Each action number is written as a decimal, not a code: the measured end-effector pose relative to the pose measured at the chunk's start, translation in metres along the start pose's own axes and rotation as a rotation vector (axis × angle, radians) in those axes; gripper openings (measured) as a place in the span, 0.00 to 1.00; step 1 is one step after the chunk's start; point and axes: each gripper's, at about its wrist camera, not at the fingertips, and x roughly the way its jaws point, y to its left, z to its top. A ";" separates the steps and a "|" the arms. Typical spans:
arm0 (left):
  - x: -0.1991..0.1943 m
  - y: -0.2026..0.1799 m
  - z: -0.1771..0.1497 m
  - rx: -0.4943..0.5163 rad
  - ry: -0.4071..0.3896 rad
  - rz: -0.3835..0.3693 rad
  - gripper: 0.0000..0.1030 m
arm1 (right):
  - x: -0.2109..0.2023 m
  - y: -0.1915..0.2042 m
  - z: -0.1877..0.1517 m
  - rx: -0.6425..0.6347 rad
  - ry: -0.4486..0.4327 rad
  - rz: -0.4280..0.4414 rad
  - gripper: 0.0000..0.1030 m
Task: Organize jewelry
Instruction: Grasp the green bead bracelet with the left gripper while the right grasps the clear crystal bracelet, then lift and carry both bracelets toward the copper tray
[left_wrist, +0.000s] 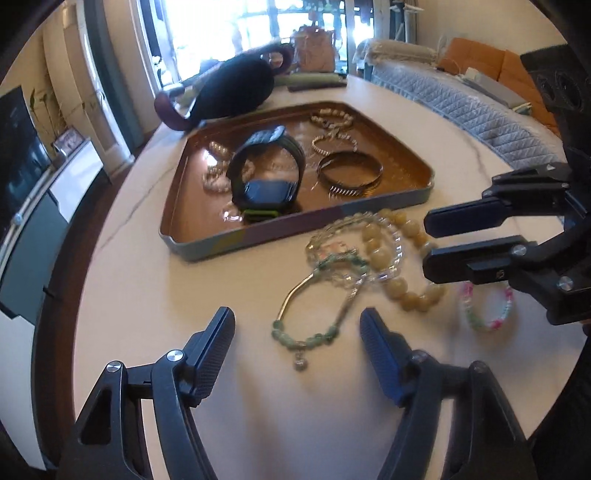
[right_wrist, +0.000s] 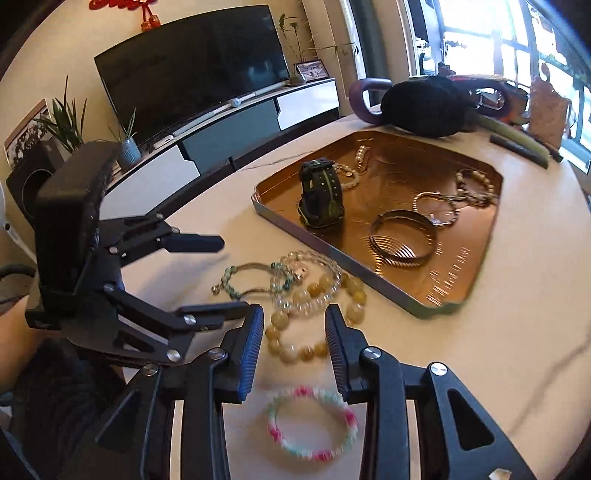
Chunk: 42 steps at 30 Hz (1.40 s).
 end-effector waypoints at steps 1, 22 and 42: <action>0.000 0.003 0.000 -0.012 0.004 -0.014 0.63 | 0.005 -0.002 0.002 0.010 0.005 0.014 0.31; 0.002 0.024 0.003 -0.135 0.032 -0.075 0.08 | 0.029 -0.028 0.012 0.114 0.057 -0.009 0.17; -0.021 0.008 0.003 -0.076 -0.025 -0.056 0.22 | 0.021 -0.019 0.007 0.095 0.038 -0.038 0.06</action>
